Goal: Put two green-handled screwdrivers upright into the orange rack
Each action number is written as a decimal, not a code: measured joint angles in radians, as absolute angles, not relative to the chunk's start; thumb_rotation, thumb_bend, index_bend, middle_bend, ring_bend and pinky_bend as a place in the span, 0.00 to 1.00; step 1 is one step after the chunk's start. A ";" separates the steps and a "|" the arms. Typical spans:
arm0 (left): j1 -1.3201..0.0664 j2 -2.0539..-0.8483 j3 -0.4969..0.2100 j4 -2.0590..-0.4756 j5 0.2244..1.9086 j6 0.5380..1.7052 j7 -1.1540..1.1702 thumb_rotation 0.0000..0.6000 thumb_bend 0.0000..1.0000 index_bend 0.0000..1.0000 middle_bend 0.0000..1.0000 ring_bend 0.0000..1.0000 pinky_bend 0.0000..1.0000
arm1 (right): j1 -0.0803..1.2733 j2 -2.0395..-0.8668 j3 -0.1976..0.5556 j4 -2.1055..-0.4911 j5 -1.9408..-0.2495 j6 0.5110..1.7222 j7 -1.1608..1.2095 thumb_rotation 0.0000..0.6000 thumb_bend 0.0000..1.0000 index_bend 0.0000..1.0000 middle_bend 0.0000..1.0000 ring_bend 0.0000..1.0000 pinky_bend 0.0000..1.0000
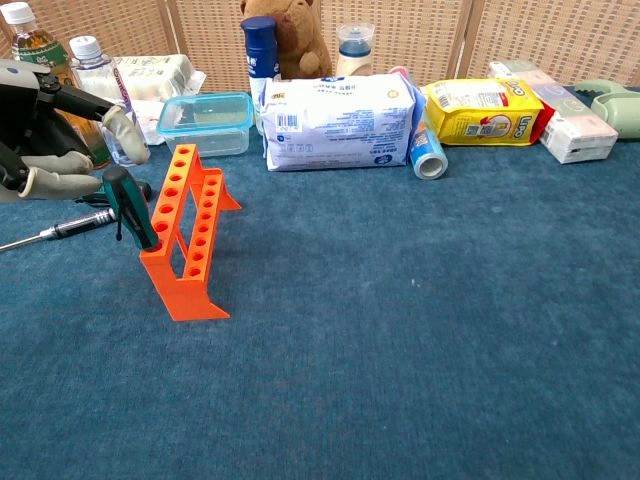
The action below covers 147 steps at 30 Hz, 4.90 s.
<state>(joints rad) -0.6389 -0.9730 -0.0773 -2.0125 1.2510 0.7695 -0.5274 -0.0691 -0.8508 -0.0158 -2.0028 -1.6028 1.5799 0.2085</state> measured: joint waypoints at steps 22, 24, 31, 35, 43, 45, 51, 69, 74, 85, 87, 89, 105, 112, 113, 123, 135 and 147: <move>-0.538 -0.892 -0.078 -1.990 1.365 0.907 -0.503 1.00 0.42 0.29 0.89 0.80 0.83 | -0.069 -0.853 -0.017 -2.003 -1.605 1.579 0.204 1.00 0.12 0.07 0.28 0.26 0.02; -0.527 -0.899 -0.077 -1.975 1.341 0.936 -0.428 1.00 0.40 0.29 0.89 0.80 0.83 | -0.068 -0.854 -0.017 -2.003 -1.606 1.576 0.200 1.00 0.12 0.07 0.28 0.26 0.02; -0.517 -0.987 -0.085 -1.868 1.173 1.018 -0.094 1.00 0.30 0.29 0.89 0.80 0.83 | -0.066 -0.859 -0.015 -2.006 -1.598 1.572 0.189 1.00 0.11 0.07 0.28 0.26 0.02; -0.524 -1.082 -0.089 -1.737 1.078 1.051 0.086 1.00 0.25 0.29 0.89 0.80 0.83 | -0.065 -0.858 -0.014 -2.005 -1.595 1.571 0.193 1.00 0.12 0.07 0.28 0.26 0.02; -0.545 -1.213 -0.097 -1.543 1.054 1.068 0.187 1.00 0.09 0.29 0.75 0.71 0.83 | -0.065 -0.856 -0.013 -2.005 -1.594 1.572 0.197 1.00 0.12 0.07 0.28 0.26 0.02; -0.550 -1.233 -0.104 -1.529 1.044 1.066 0.201 1.00 0.10 0.29 0.75 0.71 0.83 | -0.065 -0.856 -0.013 -2.004 -1.592 1.570 0.198 1.00 0.12 0.07 0.28 0.26 0.02; -0.569 -1.278 -0.131 -1.484 1.003 1.049 0.228 1.00 0.16 0.29 0.75 0.71 0.83 | -0.064 -0.856 -0.012 -2.004 -1.589 1.569 0.198 1.00 0.11 0.07 0.28 0.26 0.02; -0.641 -1.448 -0.175 -1.289 0.923 0.983 0.318 1.00 0.18 0.29 0.75 0.71 0.83 | -0.058 -0.856 -0.008 -2.002 -1.575 1.557 0.199 1.00 0.11 0.07 0.28 0.26 0.02; -0.655 -1.498 -0.182 -1.228 0.916 0.969 0.326 1.00 0.21 0.29 0.75 0.71 0.83 | -0.056 -0.855 -0.006 -2.001 -1.570 1.554 0.204 1.00 0.11 0.07 0.28 0.26 0.02; -0.675 -1.560 -0.195 -1.147 0.903 0.924 0.324 1.00 0.24 0.33 0.75 0.71 0.83 | -0.049 -0.850 0.003 -1.996 -1.551 1.546 0.217 1.00 0.12 0.07 0.28 0.26 0.02; -0.680 -1.574 -0.198 -1.132 0.899 0.915 0.326 1.00 0.24 0.33 0.75 0.71 0.83 | -0.051 -0.850 0.004 -1.995 -1.552 1.550 0.212 1.00 0.11 0.07 0.28 0.26 0.02; -0.686 -1.585 -0.201 -1.122 0.895 0.907 0.330 1.00 0.24 0.33 0.75 0.71 0.83 | -0.052 -0.852 0.005 -1.995 -1.553 1.556 0.205 1.00 0.12 0.07 0.28 0.26 0.02; -0.710 -1.624 -0.216 -1.090 0.844 0.875 0.383 1.00 0.25 0.36 0.75 0.71 0.83 | -0.074 -0.931 0.052 -1.949 -1.537 1.661 -0.049 1.00 0.11 0.18 0.24 0.19 0.02; -0.710 -1.623 -0.215 -1.098 0.841 0.876 0.392 1.00 0.27 0.36 0.75 0.71 0.83 | -0.075 -0.941 0.056 -1.942 -1.520 1.657 -0.145 1.00 0.10 0.21 0.21 0.13 0.00; -0.711 -1.622 -0.215 -1.100 0.840 0.876 0.395 1.00 0.27 0.37 0.75 0.71 0.83 | -0.075 -0.946 0.059 -1.941 -1.516 1.660 -0.166 1.00 0.10 0.21 0.21 0.13 0.00; -0.714 -1.627 -0.219 -1.090 0.832 0.872 0.398 1.00 0.27 0.36 0.75 0.71 0.83 | -0.081 -0.969 0.070 -1.944 -1.512 1.677 -0.197 1.00 0.10 0.22 0.21 0.13 0.00; -0.729 -1.660 -0.219 -1.067 0.830 0.862 0.413 1.00 0.27 0.36 0.75 0.71 0.83 | -0.085 -0.956 0.067 -1.945 -1.515 1.669 -0.163 1.00 0.10 0.22 0.22 0.13 0.00; -0.743 -1.692 -0.226 -1.029 0.810 0.850 0.430 1.00 0.28 0.38 0.75 0.71 0.83 | -0.085 -0.950 0.066 -1.943 -1.522 1.664 -0.144 1.00 0.10 0.22 0.22 0.13 0.00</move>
<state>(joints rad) -0.7428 -1.6922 -0.2256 -1.0293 0.8101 0.8501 0.4300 -0.0855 -0.9501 0.0657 -1.9434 -1.5221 1.6642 -0.1442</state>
